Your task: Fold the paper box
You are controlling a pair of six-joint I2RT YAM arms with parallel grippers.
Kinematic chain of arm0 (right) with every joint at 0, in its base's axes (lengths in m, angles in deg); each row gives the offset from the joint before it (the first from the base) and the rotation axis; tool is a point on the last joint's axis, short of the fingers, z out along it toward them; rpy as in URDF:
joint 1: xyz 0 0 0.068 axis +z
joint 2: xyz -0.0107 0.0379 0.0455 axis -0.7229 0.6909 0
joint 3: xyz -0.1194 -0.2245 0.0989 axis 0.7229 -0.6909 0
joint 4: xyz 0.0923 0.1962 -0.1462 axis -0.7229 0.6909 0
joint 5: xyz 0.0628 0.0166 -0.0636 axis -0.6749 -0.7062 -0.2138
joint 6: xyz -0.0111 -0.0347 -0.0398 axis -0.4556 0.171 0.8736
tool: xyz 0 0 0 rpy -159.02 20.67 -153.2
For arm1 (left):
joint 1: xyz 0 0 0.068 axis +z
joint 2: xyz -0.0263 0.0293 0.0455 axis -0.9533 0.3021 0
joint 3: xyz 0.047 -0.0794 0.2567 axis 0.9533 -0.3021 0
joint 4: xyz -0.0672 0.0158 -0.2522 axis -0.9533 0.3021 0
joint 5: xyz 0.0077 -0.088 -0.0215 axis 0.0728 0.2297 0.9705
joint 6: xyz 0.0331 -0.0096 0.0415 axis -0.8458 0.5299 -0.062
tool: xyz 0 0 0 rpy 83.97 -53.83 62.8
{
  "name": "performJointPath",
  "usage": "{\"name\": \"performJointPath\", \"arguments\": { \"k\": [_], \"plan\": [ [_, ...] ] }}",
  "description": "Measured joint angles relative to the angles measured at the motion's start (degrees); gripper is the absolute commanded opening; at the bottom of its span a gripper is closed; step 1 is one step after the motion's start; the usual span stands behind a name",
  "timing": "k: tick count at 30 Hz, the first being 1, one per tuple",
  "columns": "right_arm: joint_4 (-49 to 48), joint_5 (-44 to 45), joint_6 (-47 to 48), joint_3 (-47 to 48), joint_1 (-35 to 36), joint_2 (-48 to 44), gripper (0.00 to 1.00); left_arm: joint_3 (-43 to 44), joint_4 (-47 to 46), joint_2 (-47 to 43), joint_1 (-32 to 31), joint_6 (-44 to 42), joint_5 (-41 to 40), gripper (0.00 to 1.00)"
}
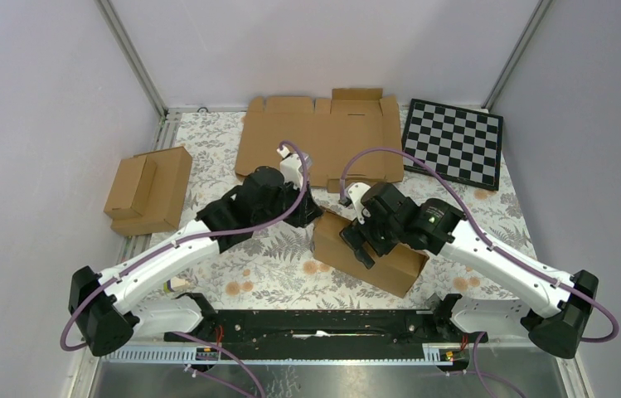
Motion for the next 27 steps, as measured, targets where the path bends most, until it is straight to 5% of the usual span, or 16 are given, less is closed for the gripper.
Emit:
{"name": "performJointPath", "arguments": {
  "k": [8, 16, 19, 23, 27],
  "plan": [
    [0.2, 0.2, -1.3, 0.8, 0.0, 0.4, 1.0, 0.9, -0.2, 1.3, -0.7, -1.5, -0.5, 0.0],
    [1.3, 1.7, -5.2, 12.2, 0.0, 0.5, 0.99, -8.0, -11.6, -2.1, -4.1, -3.6, -4.3, 0.0],
    [1.0, 1.8, -5.6, 15.6, 0.0, 0.3, 0.88, -11.5, -15.6, -4.0, -4.5, -3.7, -5.0, 0.01],
    [1.0, 1.7, -6.3, 15.5, 0.0, 0.4, 0.6, -12.9, -17.7, -4.5, -4.6, -3.6, -5.0, 0.09],
    [0.5, 1.5, -7.1, 12.2, 0.0, 0.4, 0.39, -13.1, -15.7, -4.4, -4.7, -2.7, -4.6, 0.23]
  ]
}}
